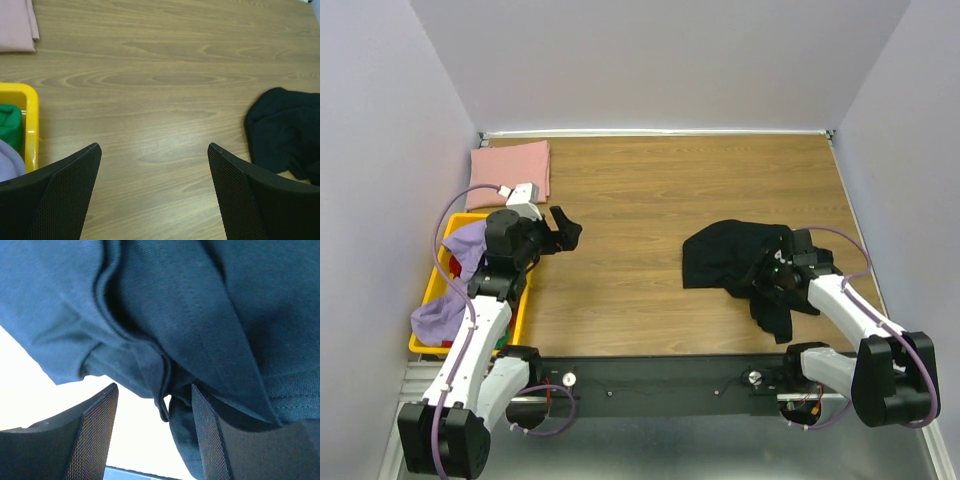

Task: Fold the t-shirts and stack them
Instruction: Flatten the tshirt out

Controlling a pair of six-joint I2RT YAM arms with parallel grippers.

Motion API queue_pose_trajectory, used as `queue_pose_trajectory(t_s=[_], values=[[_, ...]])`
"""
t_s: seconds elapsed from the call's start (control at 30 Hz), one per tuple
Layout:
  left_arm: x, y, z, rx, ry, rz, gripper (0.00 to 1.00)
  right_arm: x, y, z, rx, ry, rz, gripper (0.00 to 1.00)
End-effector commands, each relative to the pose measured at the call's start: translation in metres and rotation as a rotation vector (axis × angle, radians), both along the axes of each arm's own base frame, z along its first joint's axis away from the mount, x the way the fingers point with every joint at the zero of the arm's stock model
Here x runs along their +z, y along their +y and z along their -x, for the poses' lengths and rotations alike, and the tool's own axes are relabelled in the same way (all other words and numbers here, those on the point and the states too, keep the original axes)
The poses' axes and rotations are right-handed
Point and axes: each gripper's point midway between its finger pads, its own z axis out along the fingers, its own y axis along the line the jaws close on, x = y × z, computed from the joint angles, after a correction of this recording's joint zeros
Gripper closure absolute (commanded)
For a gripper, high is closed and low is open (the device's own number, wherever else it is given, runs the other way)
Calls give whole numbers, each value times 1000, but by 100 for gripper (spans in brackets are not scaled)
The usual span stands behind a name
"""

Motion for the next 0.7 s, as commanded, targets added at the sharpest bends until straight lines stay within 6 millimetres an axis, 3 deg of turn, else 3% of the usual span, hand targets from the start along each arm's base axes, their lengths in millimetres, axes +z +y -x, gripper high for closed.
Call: queue_pose_trajectory(t_s=[0.0, 0.1, 0.27, 0.53, 0.67], values=[[-3, -8, -3, -46, -49, 5, 5, 26, 14, -27, 49, -115, -59, 34], [-9, -8, -1, -40, -57, 4, 5, 37, 14, -36, 52, -147, -53, 33], [-2, -7, -4, -34, -86, -1, 5, 48, 8, -45, 15, -189, -33, 33], [-2, -6, -4, -28, -86, -1, 5, 31, -1, -45, -18, -170, 18, 34], [-2, -6, -4, -28, -86, -3, 5, 21, -5, -44, -29, -163, 37, 41]])
